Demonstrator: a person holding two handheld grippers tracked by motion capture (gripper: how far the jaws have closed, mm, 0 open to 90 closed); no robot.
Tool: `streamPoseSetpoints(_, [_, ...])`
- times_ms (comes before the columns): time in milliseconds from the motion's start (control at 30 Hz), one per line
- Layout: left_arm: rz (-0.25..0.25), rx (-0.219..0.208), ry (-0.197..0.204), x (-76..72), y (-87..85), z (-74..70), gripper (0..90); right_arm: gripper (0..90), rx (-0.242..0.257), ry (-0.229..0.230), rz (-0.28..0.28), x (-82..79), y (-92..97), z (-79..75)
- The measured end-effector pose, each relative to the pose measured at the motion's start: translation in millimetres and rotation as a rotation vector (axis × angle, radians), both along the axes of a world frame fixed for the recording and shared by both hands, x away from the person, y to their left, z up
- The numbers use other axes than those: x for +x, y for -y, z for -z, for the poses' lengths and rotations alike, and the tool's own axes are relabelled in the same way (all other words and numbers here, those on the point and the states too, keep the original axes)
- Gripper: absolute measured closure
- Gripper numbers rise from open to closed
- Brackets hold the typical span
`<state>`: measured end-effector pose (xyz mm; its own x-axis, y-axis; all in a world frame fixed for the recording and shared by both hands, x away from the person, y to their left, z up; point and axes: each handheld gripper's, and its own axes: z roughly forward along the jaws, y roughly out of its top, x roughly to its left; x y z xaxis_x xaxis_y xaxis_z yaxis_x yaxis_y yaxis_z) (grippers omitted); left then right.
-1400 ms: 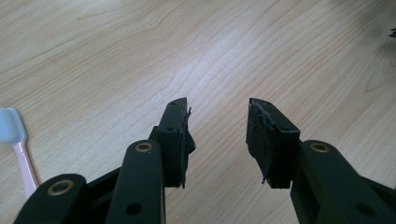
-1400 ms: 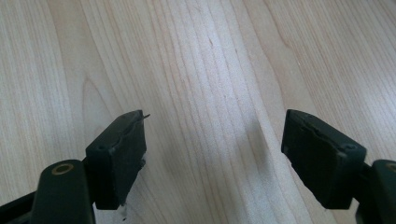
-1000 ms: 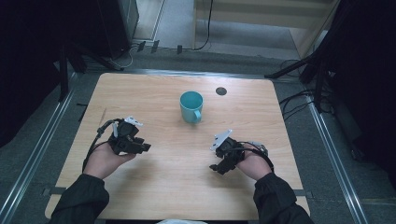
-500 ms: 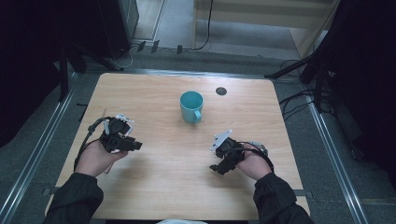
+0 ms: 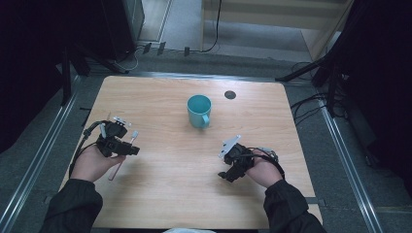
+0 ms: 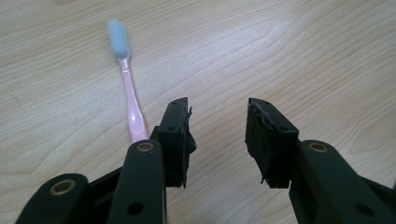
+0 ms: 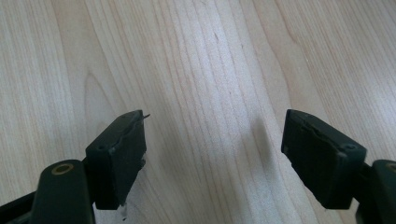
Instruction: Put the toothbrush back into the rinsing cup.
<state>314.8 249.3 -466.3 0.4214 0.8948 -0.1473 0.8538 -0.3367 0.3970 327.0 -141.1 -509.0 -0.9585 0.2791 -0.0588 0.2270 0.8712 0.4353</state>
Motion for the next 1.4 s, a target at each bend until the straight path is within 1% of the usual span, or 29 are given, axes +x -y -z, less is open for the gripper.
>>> streamPoseSetpoints(67, [-0.017,0.003,-0.014,0.3,-2.5,0.7,59.2,22.0,-0.002,0.000,0.000,0.1,0.1,-0.1])
streamPoseSetpoints(100, [-0.017,0.003,-0.014,0.3,-2.5,0.7,59.2,21.9,-0.001,0.000,0.000,0.1,0.1,0.0])
streamPoseSetpoints(133, [-0.031,0.012,-0.023,0.8,-5.0,1.7,59.2,21.9,-0.001,0.000,0.000,0.1,0.1,0.0])
streamPoseSetpoints(300, [-0.042,0.028,-0.037,2.1,-8.9,4.0,59.2,21.9,-0.008,-0.003,0.000,-0.4,-0.4,0.3])
streamPoseSetpoints(367, [-0.049,0.039,-0.056,3.7,-11.9,6.3,59.2,21.9,-0.008,-0.003,0.000,-0.6,-0.6,0.3])
streamPoseSetpoints(400, [-0.059,0.039,-0.058,4.3,-12.4,7.7,59.2,21.9,-0.008,-0.002,0.000,-0.6,-0.6,0.4])
streamPoseSetpoints(500, [-0.067,0.055,-0.080,6.8,-16.2,10.8,59.2,21.9,-0.010,-0.004,-0.001,-0.5,-0.6,0.7])
streamPoseSetpoints(667, [-0.097,0.057,-0.106,10.4,-20.8,15.7,59.5,21.8,-0.011,-0.008,-0.007,-0.7,-1.0,1.3])
streamPoseSetpoints(700, [-0.097,0.057,-0.106,10.4,-20.8,15.7,59.6,21.8,-0.011,-0.007,-0.006,-0.7,-1.1,1.5])
streamPoseSetpoints(733, [-0.102,0.058,-0.118,12.1,-22.7,17.6,59.8,21.8,-0.013,-0.007,-0.007,-0.7,-1.1,1.4])
streamPoseSetpoints(800, [-0.104,0.061,-0.120,12.9,-23.5,18.8,59.9,21.8,-0.013,-0.008,-0.007,-0.7,-1.1,1.4])
streamPoseSetpoints(833, [-0.116,0.061,-0.131,14.5,-25.0,21.1,60.1,21.8,-0.015,-0.008,-0.008,-0.8,-1.1,1.6])
streamPoseSetpoints(900, [-0.124,0.060,-0.142,15.9,-26.0,23.1,60.5,21.8,-0.015,-0.009,-0.007,-0.9,-1.3,1.8])
streamPoseSetpoints(1000, [-0.129,0.067,-0.149,17.7,-27.3,25.1,61.0,21.8,-0.018,-0.008,-0.009,-1.0,-1.5,2.0])
streamPoseSetpoints(1067, [-0.135,0.076,-0.165,20.3,-28.2,28.3,61.2,21.8,-0.019,-0.008,-0.012,-1.0,-1.7,2.5])
streamPoseSetpoints(1133, [-0.144,0.081,-0.170,21.7,-28.1,31.0,61.2,21.7,-0.023,-0.011,-0.012,-1.2,-1.8,2.6])
streamPoseSetpoints(1200, [-0.141,0.089,-0.182,23.4,-28.6,32.6,61.5,21.7,-0.024,-0.010,-0.012,-1.3,-1.9,2.8])
streamPoseSetpoints(1333, [-0.150,0.086,-0.193,24.8,-27.6,35.0,62.5,21.7,-0.028,-0.009,-0.010,-1.6,-2.1,3.1])
streamPoseSetpoints(1400, [-0.151,0.094,-0.205,26.1,-27.0,37.0,62.7,21.7,-0.027,-0.013,-0.012,-1.8,-2.3,3.4])
